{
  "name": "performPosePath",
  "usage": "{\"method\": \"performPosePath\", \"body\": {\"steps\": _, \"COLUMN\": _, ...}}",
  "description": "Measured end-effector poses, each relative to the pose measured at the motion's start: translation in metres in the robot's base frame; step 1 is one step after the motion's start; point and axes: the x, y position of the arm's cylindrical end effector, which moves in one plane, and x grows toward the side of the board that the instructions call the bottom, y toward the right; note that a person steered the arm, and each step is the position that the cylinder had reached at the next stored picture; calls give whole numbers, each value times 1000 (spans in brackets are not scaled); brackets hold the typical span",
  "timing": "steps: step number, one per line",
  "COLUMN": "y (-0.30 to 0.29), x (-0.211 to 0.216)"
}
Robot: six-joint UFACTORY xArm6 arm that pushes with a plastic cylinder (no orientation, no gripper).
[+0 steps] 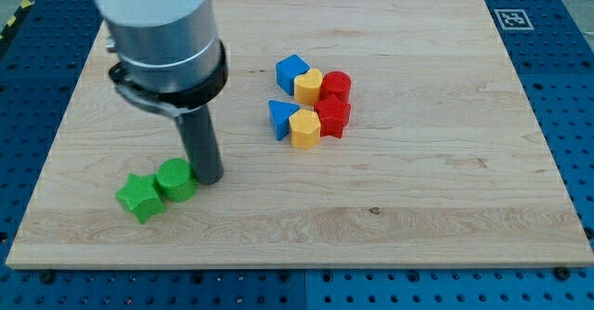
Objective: Move the blue blocks left to the heart
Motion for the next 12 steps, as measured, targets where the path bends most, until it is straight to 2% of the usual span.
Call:
{"method": "performPosePath", "body": {"steps": 2, "y": 3, "x": -46}}
{"method": "performPosePath", "body": {"steps": 5, "y": 83, "x": -50}}
{"method": "performPosePath", "body": {"steps": 8, "y": 116, "x": -86}}
{"method": "performPosePath", "body": {"steps": 12, "y": 125, "x": -147}}
